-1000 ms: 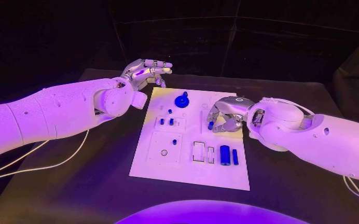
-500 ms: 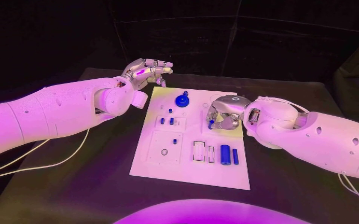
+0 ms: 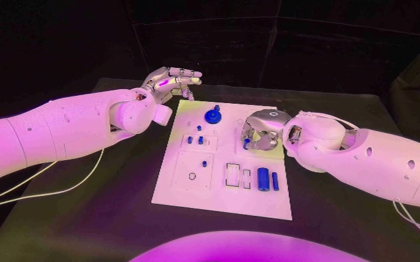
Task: Assemble the parts on the task board
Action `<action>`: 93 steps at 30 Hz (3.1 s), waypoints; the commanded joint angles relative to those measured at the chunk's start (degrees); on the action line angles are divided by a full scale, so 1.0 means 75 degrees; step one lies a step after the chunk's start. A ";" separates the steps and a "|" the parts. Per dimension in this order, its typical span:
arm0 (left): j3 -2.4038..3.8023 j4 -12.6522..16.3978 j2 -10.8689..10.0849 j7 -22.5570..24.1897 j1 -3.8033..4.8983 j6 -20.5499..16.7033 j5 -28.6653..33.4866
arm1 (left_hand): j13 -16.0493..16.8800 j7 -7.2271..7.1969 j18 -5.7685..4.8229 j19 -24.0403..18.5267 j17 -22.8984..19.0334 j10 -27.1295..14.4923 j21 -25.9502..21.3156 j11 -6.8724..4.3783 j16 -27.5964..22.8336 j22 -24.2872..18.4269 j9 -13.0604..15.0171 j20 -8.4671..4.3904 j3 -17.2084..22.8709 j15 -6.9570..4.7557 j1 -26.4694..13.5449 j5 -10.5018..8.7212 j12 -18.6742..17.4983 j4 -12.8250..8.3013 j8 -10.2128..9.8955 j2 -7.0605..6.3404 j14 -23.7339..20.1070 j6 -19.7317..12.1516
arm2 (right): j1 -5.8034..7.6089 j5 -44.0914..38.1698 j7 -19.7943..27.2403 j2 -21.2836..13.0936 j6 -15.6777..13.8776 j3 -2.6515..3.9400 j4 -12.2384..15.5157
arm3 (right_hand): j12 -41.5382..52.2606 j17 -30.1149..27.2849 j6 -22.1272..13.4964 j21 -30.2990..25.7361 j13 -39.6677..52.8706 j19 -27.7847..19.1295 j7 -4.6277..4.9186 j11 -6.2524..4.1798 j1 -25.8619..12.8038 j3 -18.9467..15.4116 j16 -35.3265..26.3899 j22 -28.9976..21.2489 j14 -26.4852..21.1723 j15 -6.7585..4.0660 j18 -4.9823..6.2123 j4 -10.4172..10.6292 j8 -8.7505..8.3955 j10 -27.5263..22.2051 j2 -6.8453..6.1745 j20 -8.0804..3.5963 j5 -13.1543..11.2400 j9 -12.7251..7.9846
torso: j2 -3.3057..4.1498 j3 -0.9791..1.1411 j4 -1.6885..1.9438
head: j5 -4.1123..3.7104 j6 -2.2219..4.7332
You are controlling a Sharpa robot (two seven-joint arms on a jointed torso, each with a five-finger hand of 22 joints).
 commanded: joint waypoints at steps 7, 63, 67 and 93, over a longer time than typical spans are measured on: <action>0.0005 0.0007 -0.0014 -0.0048 0.0013 0.0087 -0.0200 | 0.0001 0.0022 0.0142 -0.0032 -0.0012 -0.0060 -0.0004 -0.0016 0.0038 0.0012 -0.0009 0.0019 -0.0033 0.0009 -0.0057 -0.0007 0.0027 0.0008 0.0041 -0.0019 -0.0064 -0.0046 | -0.0009 -0.0135 -0.0106 -0.0034 -0.0326 -0.0004 0.0150 | -0.0089 -0.0001 0.0058 0.0030 -0.0007 0.0057 0.0002 0.0004 0.0017 0.0132 0.0054 0.0012 -0.0009 -0.0057 -0.0104 -0.0044 0.0008 0.0014 -0.0040 -0.0013 -0.0016 -0.0001 | -0.0003 0.0007 -0.0011 | -0.0006 0.0010; 0.0007 -0.0109 0.0175 -0.0042 0.0019 0.0066 -0.0231 | -0.0001 0.0030 0.0143 -0.0045 -0.0027 -0.0087 -0.0005 -0.0009 0.0044 0.0015 -0.0011 0.0022 -0.0026 0.0012 -0.0048 -0.0008 0.0045 -0.0011 0.0051 -0.0014 -0.0081 -0.0072 | -0.0778 0.0511 0.0855 0.1826 -0.0579 0.0003 0.0135 | -0.0329 0.0149 0.0042 0.0122 -0.0018 0.0061 0.0081 0.0072 -0.0033 0.0536 0.0221 0.0128 -0.0003 -0.0011 -0.0119 -0.0153 -0.0123 -0.0005 -0.0127 0.0007 0.0138 -0.0042 | 0.0011 -0.0019 0.0039 | 0.0403 -0.0151; 0.0007 -0.0110 0.0176 -0.0040 0.0019 0.0071 -0.0231 | -0.0001 0.0030 0.0143 -0.0045 -0.0027 -0.0087 -0.0005 -0.0009 0.0044 0.0015 -0.0011 0.0022 -0.0026 0.0012 -0.0048 -0.0008 0.0045 -0.0011 0.0051 -0.0014 -0.0081 -0.0072 | -0.0795 0.0404 0.0797 0.1863 -0.0505 0.0001 0.0082 | -0.0329 0.0149 0.0042 0.0122 -0.0018 0.0061 0.0081 0.0072 -0.0033 0.0536 0.0221 0.0128 -0.0003 -0.0011 -0.0119 -0.0153 -0.0123 -0.0005 -0.0127 0.0007 0.0138 -0.0042 | 0.0014 -0.0023 0.0038 | 0.0397 -0.0158; 0.0007 -0.0106 0.0151 -0.0059 0.0019 0.0085 -0.0231 | -0.0001 0.0030 0.0143 -0.0045 -0.0027 -0.0087 -0.0005 -0.0009 0.0044 0.0015 -0.0011 0.0022 -0.0026 0.0012 -0.0048 -0.0008 0.0045 -0.0011 0.0051 -0.0014 -0.0081 -0.0072 | -0.0822 -0.0437 0.0725 0.2036 -0.0225 -0.0025 -0.0051 | -0.0402 0.0063 0.0026 0.0113 -0.0016 0.0013 0.0082 0.0081 -0.0217 0.0544 0.0181 0.0090 -0.0043 0.0005 -0.0111 -0.0115 -0.0153 -0.0005 -0.0239 0.0032 0.0146 -0.0044 | 0.0018 -0.0014 0.0035 | 0.0358 -0.0131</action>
